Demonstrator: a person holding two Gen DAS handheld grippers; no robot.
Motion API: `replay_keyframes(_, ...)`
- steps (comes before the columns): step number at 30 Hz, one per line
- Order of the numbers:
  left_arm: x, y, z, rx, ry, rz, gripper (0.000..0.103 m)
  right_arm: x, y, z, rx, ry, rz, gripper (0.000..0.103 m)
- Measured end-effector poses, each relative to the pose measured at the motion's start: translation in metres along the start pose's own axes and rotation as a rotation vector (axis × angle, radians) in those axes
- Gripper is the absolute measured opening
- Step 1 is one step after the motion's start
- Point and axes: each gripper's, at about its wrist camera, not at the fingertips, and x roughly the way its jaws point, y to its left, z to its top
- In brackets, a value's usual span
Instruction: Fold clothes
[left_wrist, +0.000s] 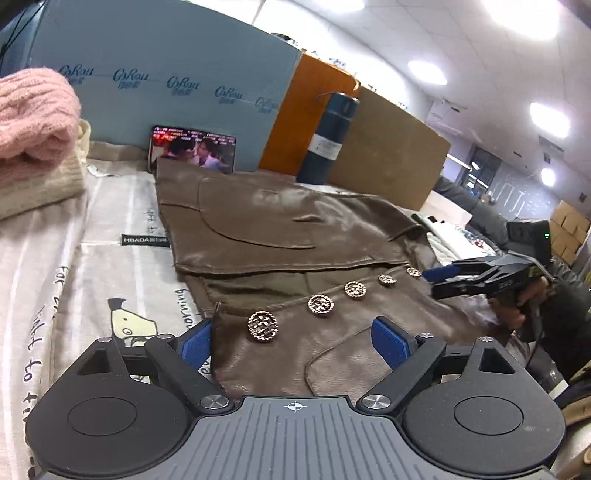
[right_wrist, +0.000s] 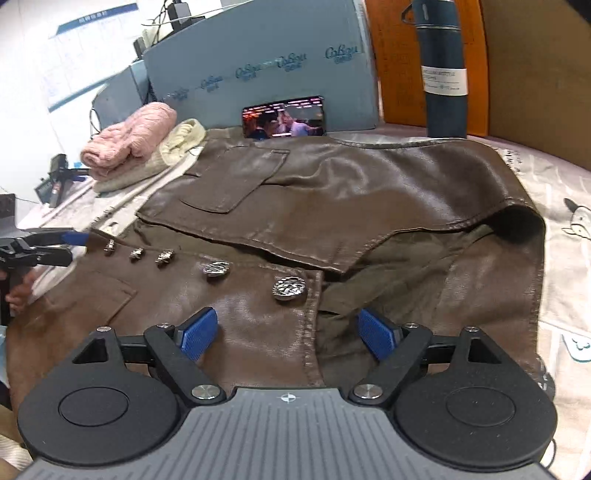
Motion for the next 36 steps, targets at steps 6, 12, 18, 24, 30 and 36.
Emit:
replay_keyframes(6,0.003,-0.005,0.0,0.043,0.012,0.055,0.089,0.008,0.001,0.007,0.012,0.001,0.047,0.081)
replay_keyframes(12,0.011,-0.016,-0.001,0.164,0.046,0.153,0.023,0.011,0.006,0.007,-0.002,-0.006,0.021,0.053)
replay_keyframes(18,0.007,-0.034,0.001,0.26,-0.033,0.255,0.002,0.001,0.011,-0.007,-0.054,-0.025,0.015,0.019)
replay_keyframes(24,0.003,-0.055,0.026,0.376,-0.149,0.263,0.002,-0.026,0.02,-0.004,-0.108,-0.14,-0.03,0.012)
replay_keyframes(30,0.024,-0.054,0.035,0.435,-0.081,0.321,0.003,-0.025,0.019,0.004,-0.13,-0.127,-0.127,0.031)
replay_keyframes(36,0.037,-0.041,0.021,0.409,0.006,0.347,0.008,-0.039,-0.002,-0.01,-0.076,-0.111,-0.187,0.044)
